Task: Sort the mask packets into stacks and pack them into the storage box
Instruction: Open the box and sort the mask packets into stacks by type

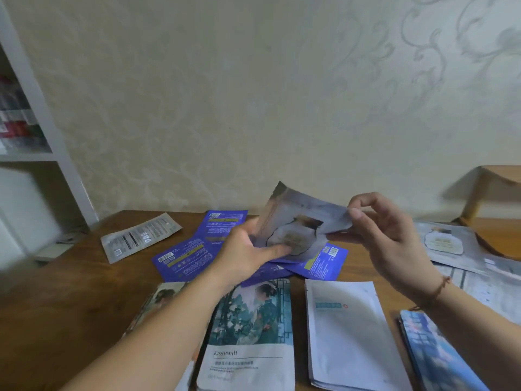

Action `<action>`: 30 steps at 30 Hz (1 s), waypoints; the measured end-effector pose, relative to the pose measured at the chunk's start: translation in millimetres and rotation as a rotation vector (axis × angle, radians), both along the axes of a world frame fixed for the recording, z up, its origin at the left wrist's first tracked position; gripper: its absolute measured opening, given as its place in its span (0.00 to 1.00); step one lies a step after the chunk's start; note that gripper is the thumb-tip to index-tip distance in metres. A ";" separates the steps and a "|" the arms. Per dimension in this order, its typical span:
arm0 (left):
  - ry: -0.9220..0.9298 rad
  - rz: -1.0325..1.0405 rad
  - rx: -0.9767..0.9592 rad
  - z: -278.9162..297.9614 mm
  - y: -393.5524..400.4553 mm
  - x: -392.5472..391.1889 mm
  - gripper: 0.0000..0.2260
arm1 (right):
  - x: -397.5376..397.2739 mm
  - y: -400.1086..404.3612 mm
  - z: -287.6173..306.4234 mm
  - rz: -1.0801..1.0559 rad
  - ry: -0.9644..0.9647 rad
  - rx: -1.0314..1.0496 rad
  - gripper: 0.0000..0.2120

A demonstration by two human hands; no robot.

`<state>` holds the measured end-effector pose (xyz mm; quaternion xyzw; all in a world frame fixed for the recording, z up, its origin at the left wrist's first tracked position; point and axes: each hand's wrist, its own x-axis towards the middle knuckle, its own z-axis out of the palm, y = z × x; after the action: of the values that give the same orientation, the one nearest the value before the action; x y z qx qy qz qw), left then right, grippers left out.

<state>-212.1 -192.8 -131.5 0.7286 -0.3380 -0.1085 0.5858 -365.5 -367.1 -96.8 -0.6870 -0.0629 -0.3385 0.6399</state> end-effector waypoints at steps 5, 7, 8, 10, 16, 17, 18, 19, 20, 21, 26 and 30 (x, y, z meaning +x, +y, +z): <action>0.246 -0.230 0.003 12.8 18.9 -53.1 0.17 | -3.6 -22.1 10.6 -0.237 0.242 0.050 0.06; 0.297 -0.231 -0.032 18.1 25.4 -82.5 0.23 | -10.5 -22.8 10.6 -0.245 0.352 0.009 0.03; 0.304 -0.213 -0.047 19.7 29.1 -98.2 0.28 | -17.6 -19.6 10.1 -0.226 0.397 -0.013 0.03; 0.338 -0.171 -0.061 18.7 41.5 -130.4 0.39 | -36.6 -6.9 10.2 -0.199 0.450 -0.051 0.07; 0.019 -0.229 0.206 3.2 114.8 -209.0 0.37 | -119.9 38.1 0.5 -0.190 0.572 -0.154 0.07; 0.001 -0.214 0.261 -2.3 126.0 -218.6 0.38 | -132.6 44.3 -3.7 -0.200 0.608 -0.198 0.07; -0.001 -0.186 0.331 -11.0 129.6 -226.9 0.39 | -144.8 49.6 -9.1 -0.222 0.647 -0.258 0.08; -0.005 -0.167 0.397 -17.0 131.4 -236.0 0.40 | -155.0 53.8 -14.0 -0.241 0.680 -0.317 0.08; -0.007 -0.131 0.456 -24.3 132.3 -242.2 0.41 | -163.7 57.3 -19.0 -0.252 0.704 -0.353 0.09; 0.042 -0.100 0.521 -25.7 133.2 -248.3 0.41 | -170.5 60.4 -23.3 -0.258 0.719 -0.377 0.09; -0.270 -0.195 0.745 -34.3 141.3 -268.2 0.29 | -181.9 69.1 -45.3 -0.387 0.699 -0.539 0.11; -0.472 -0.128 0.750 -46.6 147.1 -275.1 0.39 | -184.9 70.6 -53.4 -0.445 0.667 -0.641 0.11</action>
<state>-487.3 -45.7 -178.1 0.8730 -0.4441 -0.0906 0.1798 -550.4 -296.5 -150.2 -0.9160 0.1919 -0.1926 0.2949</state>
